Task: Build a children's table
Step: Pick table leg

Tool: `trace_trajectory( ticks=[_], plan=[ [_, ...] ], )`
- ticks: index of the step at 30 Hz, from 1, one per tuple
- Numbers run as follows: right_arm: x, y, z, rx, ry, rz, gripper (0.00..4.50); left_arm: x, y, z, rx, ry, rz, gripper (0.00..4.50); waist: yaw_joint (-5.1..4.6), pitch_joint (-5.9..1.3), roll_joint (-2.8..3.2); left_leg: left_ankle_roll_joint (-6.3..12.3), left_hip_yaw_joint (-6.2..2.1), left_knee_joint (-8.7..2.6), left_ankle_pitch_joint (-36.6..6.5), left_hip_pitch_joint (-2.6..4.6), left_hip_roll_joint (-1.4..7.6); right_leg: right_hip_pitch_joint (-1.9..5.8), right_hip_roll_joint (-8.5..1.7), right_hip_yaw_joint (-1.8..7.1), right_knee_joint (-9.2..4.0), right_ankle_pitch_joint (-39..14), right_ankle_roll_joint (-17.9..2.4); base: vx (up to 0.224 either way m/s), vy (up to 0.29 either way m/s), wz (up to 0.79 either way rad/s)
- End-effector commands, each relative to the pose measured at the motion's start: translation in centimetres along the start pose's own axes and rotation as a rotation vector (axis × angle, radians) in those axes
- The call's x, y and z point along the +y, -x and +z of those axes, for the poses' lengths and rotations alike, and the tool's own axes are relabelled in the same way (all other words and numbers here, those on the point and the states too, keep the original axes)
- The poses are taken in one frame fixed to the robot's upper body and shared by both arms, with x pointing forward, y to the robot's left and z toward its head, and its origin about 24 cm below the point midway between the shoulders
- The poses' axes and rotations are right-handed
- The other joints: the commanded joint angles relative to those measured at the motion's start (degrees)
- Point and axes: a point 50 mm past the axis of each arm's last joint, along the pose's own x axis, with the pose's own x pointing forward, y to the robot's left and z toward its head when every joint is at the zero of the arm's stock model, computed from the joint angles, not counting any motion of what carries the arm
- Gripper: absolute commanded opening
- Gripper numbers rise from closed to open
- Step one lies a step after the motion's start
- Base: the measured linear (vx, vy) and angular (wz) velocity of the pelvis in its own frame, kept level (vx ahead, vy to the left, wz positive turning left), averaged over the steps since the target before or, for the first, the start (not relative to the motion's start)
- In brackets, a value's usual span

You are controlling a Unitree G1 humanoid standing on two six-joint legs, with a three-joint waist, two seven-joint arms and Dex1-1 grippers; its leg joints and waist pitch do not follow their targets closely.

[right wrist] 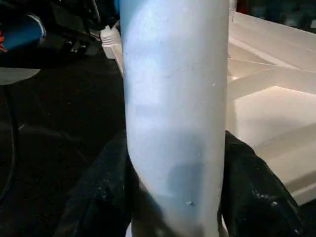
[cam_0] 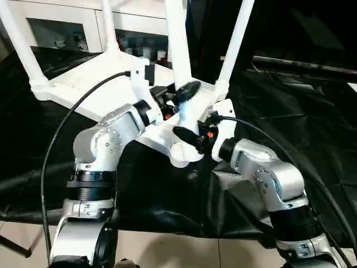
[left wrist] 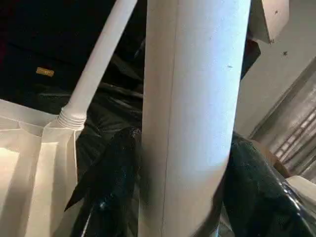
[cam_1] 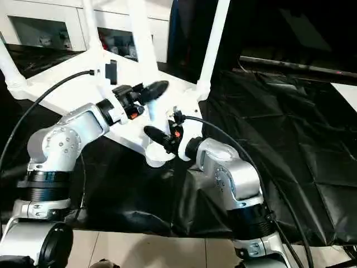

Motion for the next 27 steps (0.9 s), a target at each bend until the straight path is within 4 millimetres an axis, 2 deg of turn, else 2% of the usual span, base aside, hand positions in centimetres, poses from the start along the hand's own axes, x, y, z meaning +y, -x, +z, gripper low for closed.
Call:
trace_trajectory(
  ticks=[1, 4, 7, 8, 14, 16, 20, 27],
  plan=[
    [-0.2, 0.0, 1.0, -0.034, 0.033, -0.013, 1.93, -0.3, -0.1, 0.4, -0.007, 0.0, -0.004, 2.25, 0.13, -4.08, 0.23, -2.53, 0.23, -3.7, -9.2, 1.14, 0.41, 2.89, -2.37, 1.8, -4.25, -3.7, -8.3, 0.0, 0.0, 0.0],
    [-0.2, 0.0, 1.0, -0.032, 0.039, -0.016, 1.93, -0.3, -0.1, 0.6, -0.017, 0.001, 0.001, 1.95, 0.14, -4.02, 0.31, -2.48, 0.25, -3.73, -9.6, 1.25, 0.47, 2.79, -2.36, 1.81, -4.34, -4.1, -8.2, 0.0, 0.0, 0.0],
    [-0.2, 0.1, 1.1, -0.037, 0.048, 0.004, 1.93, -0.4, -0.1, 0.7, -0.012, -0.011, -0.021, 1.89, 0.16, -4.02, 0.22, -2.63, 0.24, -3.73, -9.6, 1.18, 0.45, 2.83, -2.42, 1.82, -4.39, -4.7, -7.8, 0.0, 0.0, 0.0],
    [-0.2, 0.1, 1.2, -0.042, 0.039, 0.016, 2.49, -0.5, -0.1, 0.7, -0.009, -0.014, -0.027, 1.87, 0.15, -4.0, 0.24, -2.57, 0.25, -3.75, -9.6, 1.18, 0.44, 2.83, -2.39, 1.83, -4.39, -4.7, -7.8, 0.0, 0.0, 0.0],
    [-0.7, 1.1, 1.7, -0.006, 0.026, 0.098, 3.05, -1.0, 0.2, 0.8, 0.067, -0.117, -0.127, 1.86, 0.18, -4.05, 0.39, -2.17, 0.23, -3.74, -9.1, 1.27, 0.45, 2.84, -2.28, 1.78, -4.27, -4.0, -8.0, 0.0, 0.0, 0.0],
    [-1.0, 1.3, 1.9, 0.006, 0.027, 0.112, 3.07, -1.1, 0.2, 0.8, 0.087, -0.145, -0.15, 1.86, 0.2, -4.01, 0.37, -2.23, 0.29, -3.7, -8.9, 1.28, 0.42, 2.85, -2.29, 1.82, -4.23, -3.7, -8.3, 0.0, 0.0, 0.0],
    [-1.6, 3.2, 2.7, 0.081, -0.038, 0.256, 3.06, -1.6, 0.6, 1.1, 0.144, -0.213, -0.263, 1.86, 0.39, -4.15, 0.33, -1.64, 0.29, -3.6, -8.3, 1.22, 0.45, 3.16, -2.32, 1.81, -3.99, -2.3, -9.1, 0.0, 0.0, 0.0],
    [-1.4, 3.3, 2.0, 0.128, -0.082, 0.301, 3.06, -2.6, 0.3, 1.1, 0.142, -0.204, -0.33, 1.86, 0.45, -4.15, 0.19, -1.91, 0.4, -3.5, -8.1, 1.19, 0.55, 3.05, -2.54, 1.75, -4.0, -3.1, -10.7, 0.0, 0.0, 0.0]
  ],
)
